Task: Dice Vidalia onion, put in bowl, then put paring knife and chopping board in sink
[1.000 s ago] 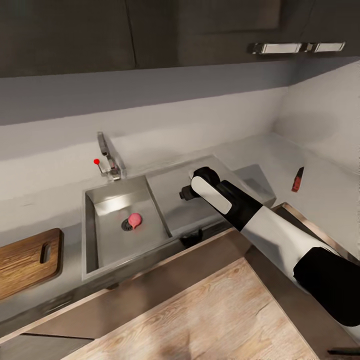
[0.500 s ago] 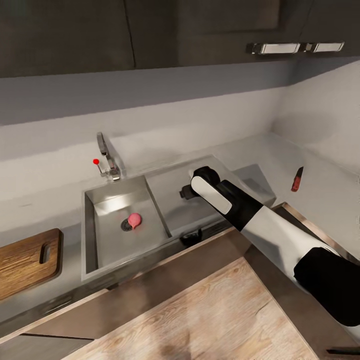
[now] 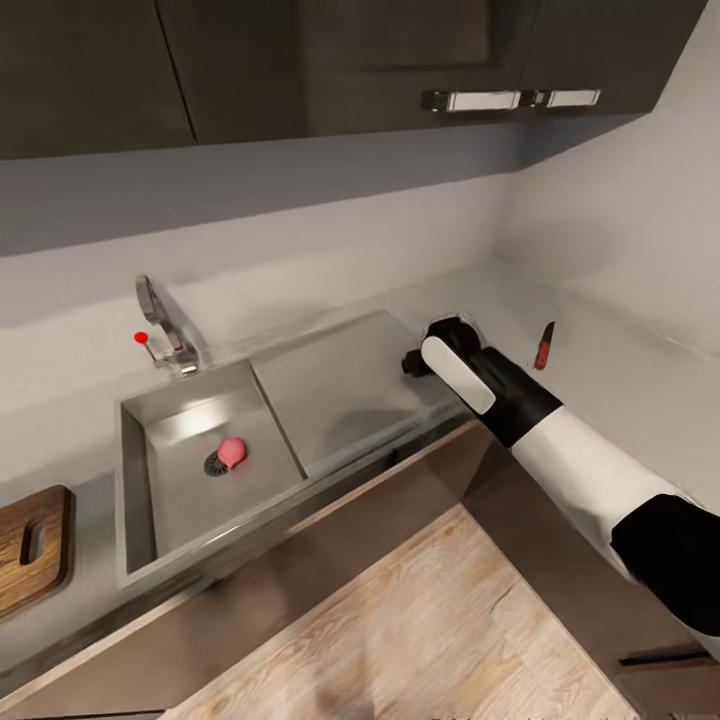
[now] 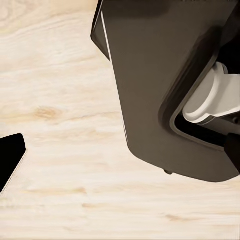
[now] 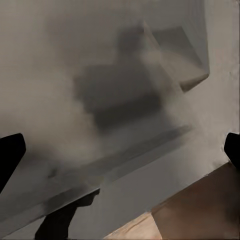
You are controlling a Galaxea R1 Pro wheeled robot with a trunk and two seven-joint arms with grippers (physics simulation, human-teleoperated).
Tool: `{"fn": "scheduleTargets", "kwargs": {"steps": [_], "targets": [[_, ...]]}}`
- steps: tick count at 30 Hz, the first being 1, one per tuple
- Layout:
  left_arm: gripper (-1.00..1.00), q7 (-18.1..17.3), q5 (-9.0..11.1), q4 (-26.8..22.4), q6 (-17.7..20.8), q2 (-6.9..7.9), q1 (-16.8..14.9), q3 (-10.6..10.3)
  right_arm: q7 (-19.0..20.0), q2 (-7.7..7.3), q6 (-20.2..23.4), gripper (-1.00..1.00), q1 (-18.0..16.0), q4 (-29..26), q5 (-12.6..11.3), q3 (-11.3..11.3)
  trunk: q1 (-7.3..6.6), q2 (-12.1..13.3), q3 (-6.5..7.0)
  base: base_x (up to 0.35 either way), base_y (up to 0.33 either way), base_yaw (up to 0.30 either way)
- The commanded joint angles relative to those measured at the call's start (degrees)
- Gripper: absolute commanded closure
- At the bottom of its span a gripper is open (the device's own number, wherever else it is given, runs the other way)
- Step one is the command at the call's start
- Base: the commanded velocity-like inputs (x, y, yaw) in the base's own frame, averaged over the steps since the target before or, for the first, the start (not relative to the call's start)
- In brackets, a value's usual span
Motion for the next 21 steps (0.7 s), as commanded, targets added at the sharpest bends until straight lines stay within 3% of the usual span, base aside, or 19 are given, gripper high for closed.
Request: {"fn": "scheduleTargets", "kwargs": {"steps": [1, 21], "targets": [[-1.00, -0.48, 0.61, 0.13, -0.26, 0.02, -0.03, 0.14, -0.58, -0.06, 0.04, -1.00, -0.09, -0.05, -0.43, 0.19, 0.04, -0.10, -0.06, 0.000, 0.000, -0.245], [-1.00, -0.49, 0.61, 0.13, -0.22, 0.06, -0.03, 0.20, -0.41, -0.03, 0.04, -1.00, -0.13, -0.05, 0.18, 0.04, 0.04, -0.10, 0.40, 0.000, 0.000, -0.244]]}}
